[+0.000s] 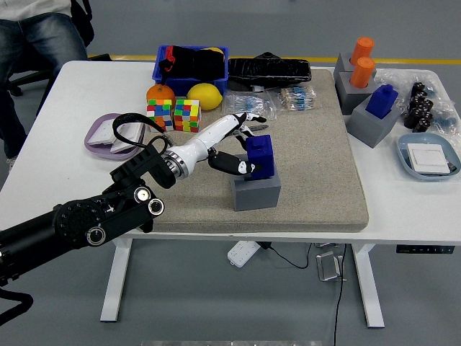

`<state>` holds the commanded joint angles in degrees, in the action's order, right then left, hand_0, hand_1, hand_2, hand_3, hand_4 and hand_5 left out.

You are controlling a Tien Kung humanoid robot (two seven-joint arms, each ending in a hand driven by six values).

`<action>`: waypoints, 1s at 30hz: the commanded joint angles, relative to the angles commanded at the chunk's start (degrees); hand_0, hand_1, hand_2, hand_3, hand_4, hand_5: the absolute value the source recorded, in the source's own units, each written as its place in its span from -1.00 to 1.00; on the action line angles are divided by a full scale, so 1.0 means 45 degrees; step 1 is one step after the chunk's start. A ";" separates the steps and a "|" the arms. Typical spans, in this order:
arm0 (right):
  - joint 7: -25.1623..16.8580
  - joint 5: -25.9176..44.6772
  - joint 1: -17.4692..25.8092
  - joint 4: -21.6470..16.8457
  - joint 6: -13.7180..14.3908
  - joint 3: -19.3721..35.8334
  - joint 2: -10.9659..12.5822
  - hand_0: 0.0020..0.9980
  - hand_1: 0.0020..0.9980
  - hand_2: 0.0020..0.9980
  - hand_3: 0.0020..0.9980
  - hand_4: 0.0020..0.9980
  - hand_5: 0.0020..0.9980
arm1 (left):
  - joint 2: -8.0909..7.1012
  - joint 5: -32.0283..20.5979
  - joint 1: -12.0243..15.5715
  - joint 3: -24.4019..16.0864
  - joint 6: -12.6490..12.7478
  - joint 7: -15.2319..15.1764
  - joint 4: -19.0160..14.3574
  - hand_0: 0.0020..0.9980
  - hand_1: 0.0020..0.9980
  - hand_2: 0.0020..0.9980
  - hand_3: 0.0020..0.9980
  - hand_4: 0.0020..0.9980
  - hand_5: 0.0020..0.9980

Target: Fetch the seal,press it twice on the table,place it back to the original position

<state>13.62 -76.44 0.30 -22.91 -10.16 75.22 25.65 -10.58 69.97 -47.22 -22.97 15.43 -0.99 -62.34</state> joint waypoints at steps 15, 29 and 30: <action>-0.0002 -0.0012 0.0001 -0.0012 0.0000 -0.0031 0.0020 0.81 0.51 0.51 0.55 0.78 0.09 | -0.0111 0.0909 -0.0200 -0.0097 -0.0503 0.1022 -0.0267 0.61 -0.11 -0.27 0.74 0.34 -1.00; 0.0002 -0.0012 0.0040 -0.0013 -0.0001 -0.0052 0.0035 0.81 0.51 0.51 0.55 0.78 0.10 | -0.0138 0.1204 -0.0263 -0.0360 -0.0975 0.1822 -0.0619 0.62 -0.15 -0.28 0.74 0.35 -1.00; 0.0001 -0.0012 0.0041 -0.0015 -0.0001 -0.0054 0.0036 0.81 0.51 0.51 0.55 0.78 0.10 | -0.0131 0.1205 -0.0255 -0.0366 -0.0977 0.1833 -0.0623 0.62 -0.15 -0.28 0.74 0.35 -1.00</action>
<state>13.63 -76.49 0.48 -22.97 -10.17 74.98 25.81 -11.17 75.39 -48.36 -24.61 11.03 7.26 -65.15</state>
